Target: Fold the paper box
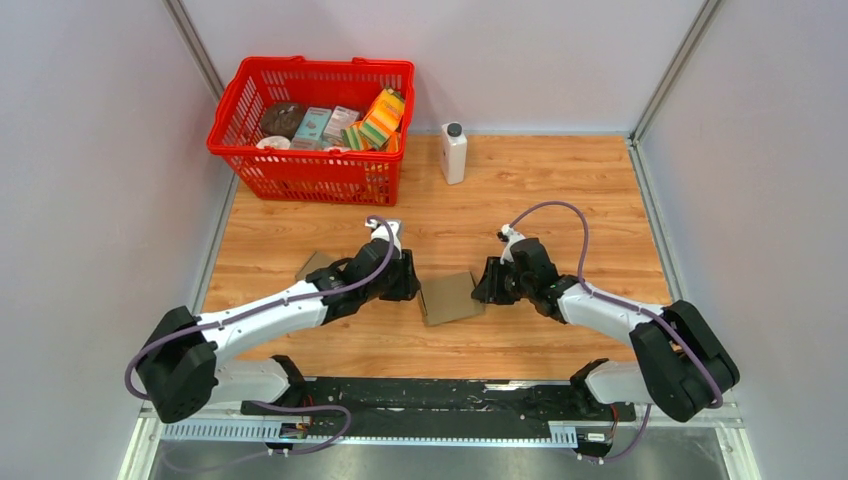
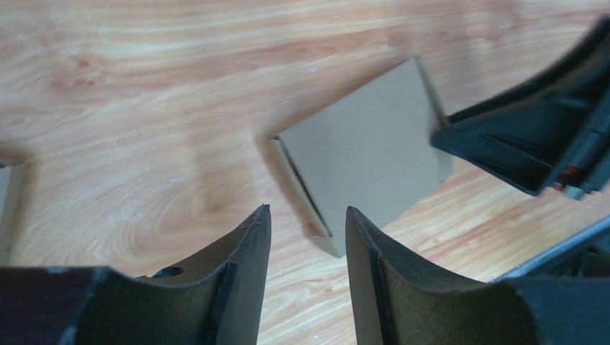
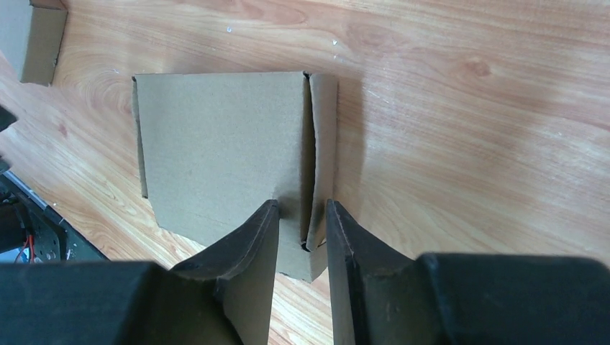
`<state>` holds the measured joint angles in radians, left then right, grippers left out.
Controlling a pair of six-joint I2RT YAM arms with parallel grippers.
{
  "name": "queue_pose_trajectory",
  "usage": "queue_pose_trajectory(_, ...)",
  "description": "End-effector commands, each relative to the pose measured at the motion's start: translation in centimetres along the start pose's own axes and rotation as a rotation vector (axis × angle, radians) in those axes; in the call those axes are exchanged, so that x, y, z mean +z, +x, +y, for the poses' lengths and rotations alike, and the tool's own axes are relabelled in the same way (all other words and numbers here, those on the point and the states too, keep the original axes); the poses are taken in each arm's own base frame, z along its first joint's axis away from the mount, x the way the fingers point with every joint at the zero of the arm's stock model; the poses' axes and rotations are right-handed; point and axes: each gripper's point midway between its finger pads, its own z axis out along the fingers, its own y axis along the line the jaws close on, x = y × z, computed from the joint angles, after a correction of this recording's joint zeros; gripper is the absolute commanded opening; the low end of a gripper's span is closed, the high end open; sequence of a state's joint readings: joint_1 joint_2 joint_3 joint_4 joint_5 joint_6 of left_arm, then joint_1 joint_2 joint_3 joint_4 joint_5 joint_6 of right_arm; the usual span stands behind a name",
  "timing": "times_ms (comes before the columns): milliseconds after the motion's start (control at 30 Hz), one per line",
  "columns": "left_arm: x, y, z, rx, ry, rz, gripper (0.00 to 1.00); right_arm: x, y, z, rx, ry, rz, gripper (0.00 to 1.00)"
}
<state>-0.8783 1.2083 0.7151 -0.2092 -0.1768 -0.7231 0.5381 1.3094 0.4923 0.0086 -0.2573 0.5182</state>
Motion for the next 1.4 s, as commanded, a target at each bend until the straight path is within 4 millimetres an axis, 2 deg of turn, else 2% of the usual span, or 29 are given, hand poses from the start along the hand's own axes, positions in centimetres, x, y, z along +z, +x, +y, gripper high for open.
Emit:
queue_pose_trajectory(0,1.1,2.4,2.0,-0.074,-0.049,0.098,0.52,0.4,-2.0,0.5,-0.058,-0.004,-0.052,0.34)
queue_pose_trajectory(100,2.9,2.9,1.2,-0.08,-0.022,0.13,0.54,0.6,-1.9,0.6,-0.071,0.005,-0.045,0.34)
queue_pose_trajectory(300,6.1,4.3,-2.0,-0.113,0.095,0.22,0.41,1.0,-1.8,1.2,-0.122,0.026,-0.046,0.32)
queue_pose_trajectory(400,6.8,4.4,-3.5,-0.119,0.145,0.225,0.39,1.4,-1.1,1.9,-0.158,0.026,-0.029,0.28)
queue_pose_trajectory(500,6.7,4.4,-4.0,-0.107,0.147,0.212,0.38,1.6,-0.9,2.4,-0.181,0.033,-0.025,0.24)
queue_pose_trajectory(567,6.6,4.5,-3.4,-0.106,0.124,0.203,0.38,1.5,-1.2,2.2,-0.181,0.048,-0.041,0.21)
queue_pose_trajectory(600,6.1,4.1,-3.3,-0.097,0.122,0.185,0.39,1.3,-0.8,1.8,-0.172,0.067,-0.03,0.16)
queue_pose_trajectory(667,5.7,4.1,-2.2,-0.091,0.091,0.161,0.41,1.2,-0.5,1.2,-0.156,0.083,-0.025,0.14)
queue_pose_trajectory(700,5.1,3.6,-2.4,-0.081,0.108,0.142,0.43,1.2,-0.5,1.1,-0.139,0.076,-0.024,0.13)
queue_pose_trajectory(767,4.7,3.6,-1.1,-0.084,0.079,0.122,0.45,1.1,0.0,0.5,-0.094,0.062,-0.002,0.12)
queue_pose_trajectory(800,4.1,3.1,-1.1,-0.09,0.091,0.101,0.48,1.2,-0.6,0.4,-0.079,0.047,-0.024,0.11)
queue_pose_trajectory(833,3.9,3.8,-0.3,-0.094,0.081,0.108,0.49,1.1,-0.6,0.4,-0.074,0.039,-0.025,0.11)
queue_pose_trajectory(900,3.0,3.0,-0.1,-0.115,0.1,0.069,0.53,1.1,-0.2,-0.2,-0.057,0.044,-0.015,0.08)
queue_pose_trajectory(967,2.5,3.6,0.7,-0.131,0.098,0.064,0.56,1.1,0.0,0.1,-0.043,0.018,-0.009,0.05)
queue_pose_trajectory(1000,1.9,2.9,0.4,-0.149,0.123,0.031,0.62,1.1,0.2,-0.4,-0.03,0.022,-0.004,0.03)
queue_pose_trajectory(1033,1.6,3.3,0.9,-0.158,0.124,0.028,0.66,1.1,0.2,-0.5,-0.014,0.019,-0.002,0.02)
queue_pose_trajectory(1100,0.9,2.9,0.8,-0.182,0.155,-0.01,0.74,1.2,0.3,-1.2,0.021,0.018,0.002,0.0)
queue_pose_trajectory(1267,0.9,2.4,0.3,-0.248,0.195,-0.039,0.75,1.2,0.5,-2.5,0.081,0.022,0.017,0.0)
queue_pose_trajectory(1333,1.4,2.5,-0.5,-0.279,0.246,-0.03,0.76,1.2,0.6,-2.8,0.098,0.021,0.022,0.0)
queue_pose_trajectory(1367,1.6,1.8,-1.4,-0.301,0.284,-0.047,0.76,1.2,0.7,-2.8,0.103,0.019,0.024,0.0)
